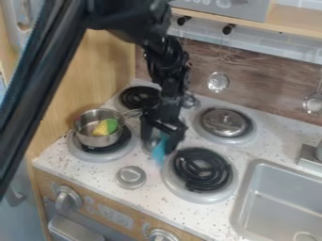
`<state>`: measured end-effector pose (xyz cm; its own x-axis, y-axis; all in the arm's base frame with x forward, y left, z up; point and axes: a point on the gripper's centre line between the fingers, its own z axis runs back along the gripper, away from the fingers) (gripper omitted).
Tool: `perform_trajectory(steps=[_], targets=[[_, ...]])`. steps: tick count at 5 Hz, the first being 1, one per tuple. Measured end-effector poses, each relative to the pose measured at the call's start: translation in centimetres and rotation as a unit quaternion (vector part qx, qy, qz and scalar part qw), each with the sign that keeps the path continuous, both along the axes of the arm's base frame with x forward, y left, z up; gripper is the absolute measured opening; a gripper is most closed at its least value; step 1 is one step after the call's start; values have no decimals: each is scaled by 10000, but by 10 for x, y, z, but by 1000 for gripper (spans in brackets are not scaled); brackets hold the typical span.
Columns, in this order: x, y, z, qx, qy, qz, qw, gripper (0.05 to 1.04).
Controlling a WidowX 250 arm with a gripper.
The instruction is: Move the blue brass and put it to the right burner.
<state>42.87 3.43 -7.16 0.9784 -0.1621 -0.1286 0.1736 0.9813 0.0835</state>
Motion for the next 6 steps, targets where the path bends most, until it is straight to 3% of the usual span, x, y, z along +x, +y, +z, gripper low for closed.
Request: perform_trajectory(steps=[1, 2, 4, 5, 6], targets=[[1, -2, 0, 60, -20, 54, 10000, 783], [1, -2, 0, 81, -21, 50, 10000, 738], [-1, -4, 4, -2, -93, 29, 10000, 738], [-9, -11, 33, -308, -331, 16, 9990, 570], [-18, -18, 81, -573, -699, -116, 9958, 293]])
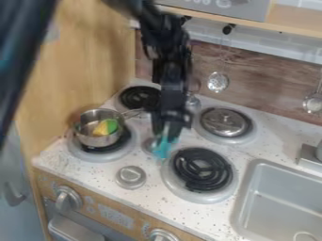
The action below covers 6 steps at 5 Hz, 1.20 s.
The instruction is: Move the blue brass and put it to the right burner.
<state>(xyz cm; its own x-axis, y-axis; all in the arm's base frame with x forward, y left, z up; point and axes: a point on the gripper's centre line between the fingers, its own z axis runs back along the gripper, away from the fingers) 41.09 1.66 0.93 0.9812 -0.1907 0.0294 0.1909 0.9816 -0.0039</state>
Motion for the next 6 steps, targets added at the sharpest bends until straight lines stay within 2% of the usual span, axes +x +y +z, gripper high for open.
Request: perform_trajectory(steps=[1, 2, 3, 4, 5, 6], targets=[[-18, -7, 12, -143, 11, -148, 9998, 108], [-23, -5, 7, -96, 101, -85, 9999, 65], [-13, 2, -16, -79, 415, 375, 9984, 205], [7, 5, -23, -143, 394, 608, 9973, 449], [19, 6, -33, -115, 397, 729, 9965, 760], [29, 9, -29, -47, 290, 733, 9969, 1008]])
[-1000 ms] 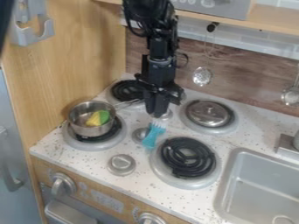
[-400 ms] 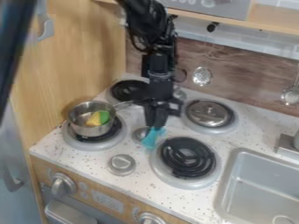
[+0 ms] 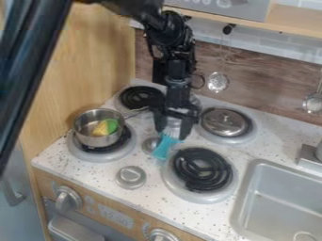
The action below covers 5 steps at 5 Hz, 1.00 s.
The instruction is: Move the blue brass and put it to the right burner.
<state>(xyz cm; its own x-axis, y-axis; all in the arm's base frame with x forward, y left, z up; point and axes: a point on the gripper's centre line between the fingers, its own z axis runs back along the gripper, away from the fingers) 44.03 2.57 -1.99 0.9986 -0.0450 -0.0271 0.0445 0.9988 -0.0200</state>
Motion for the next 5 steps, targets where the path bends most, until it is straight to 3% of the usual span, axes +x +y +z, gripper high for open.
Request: perform_trajectory(steps=[2, 4, 5], targets=[[20, 10, -14, 291, -67, 27, 9996, 1000], [31, 15, -45, 389, 204, 128, 9990, 999], [29, 14, -47, 380, 227, 121, 9989, 935]])
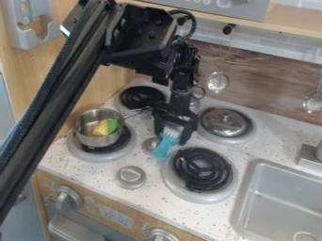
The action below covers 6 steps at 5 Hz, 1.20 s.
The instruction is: Move the blue brass and put it to the right burner.
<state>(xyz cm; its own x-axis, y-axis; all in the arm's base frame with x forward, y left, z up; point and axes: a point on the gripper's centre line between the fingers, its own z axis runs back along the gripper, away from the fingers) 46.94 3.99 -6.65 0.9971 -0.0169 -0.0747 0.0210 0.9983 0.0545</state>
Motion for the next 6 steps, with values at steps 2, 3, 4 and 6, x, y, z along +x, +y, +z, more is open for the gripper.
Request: perform_trajectory(steps=[2, 3, 4, 6], targets=[[-15, -3, 4, -89, 24, -105, 9999, 729], [-14, -6, 9, -289, 2, -56, 9996, 729], [-11, -7, 57, -527, -362, 29, 9980, 729], [-47, -22, 71, -638, -478, -157, 9967, 729]])
